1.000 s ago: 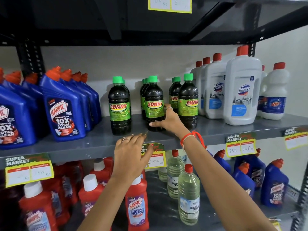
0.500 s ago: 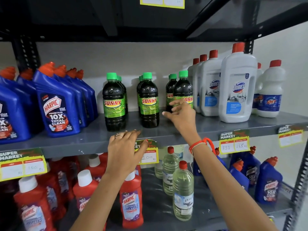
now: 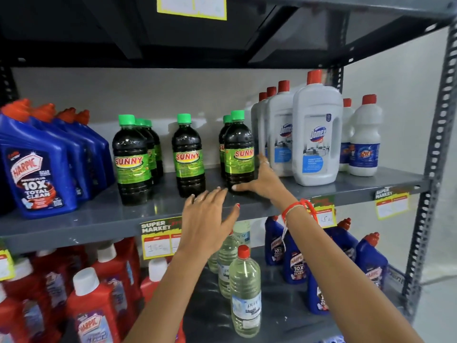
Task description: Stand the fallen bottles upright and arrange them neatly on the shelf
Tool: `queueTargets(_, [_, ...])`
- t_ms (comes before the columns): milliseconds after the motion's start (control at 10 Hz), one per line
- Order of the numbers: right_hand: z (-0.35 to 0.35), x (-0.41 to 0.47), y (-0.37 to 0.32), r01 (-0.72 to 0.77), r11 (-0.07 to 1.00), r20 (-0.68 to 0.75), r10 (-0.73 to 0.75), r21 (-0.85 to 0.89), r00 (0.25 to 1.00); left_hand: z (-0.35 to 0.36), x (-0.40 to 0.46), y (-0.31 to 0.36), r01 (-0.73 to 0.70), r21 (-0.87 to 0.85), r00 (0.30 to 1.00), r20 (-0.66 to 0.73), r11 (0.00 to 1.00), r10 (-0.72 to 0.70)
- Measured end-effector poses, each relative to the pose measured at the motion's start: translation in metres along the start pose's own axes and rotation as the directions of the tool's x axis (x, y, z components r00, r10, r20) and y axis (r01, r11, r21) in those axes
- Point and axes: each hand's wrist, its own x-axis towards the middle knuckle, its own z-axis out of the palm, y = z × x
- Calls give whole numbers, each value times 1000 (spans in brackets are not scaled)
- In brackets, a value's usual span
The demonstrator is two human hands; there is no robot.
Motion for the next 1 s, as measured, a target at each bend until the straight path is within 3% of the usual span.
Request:
queueTargets(600, [4, 9, -9, -59, 977, -70, 46, -203, 997, 9, -3, 8, 25, 12, 999, -45, 1000, -24])
queueTargets(900, [4, 9, -5, -72, 984, -40, 67, -166, 997, 9, -4, 6, 28, -9, 998, -59, 1000, -28])
queueTargets(1000, [0, 7, 1, -43, 999, -127, 43, -1, 991, 6, -4, 7, 39, -18, 999, -5, 999, -39])
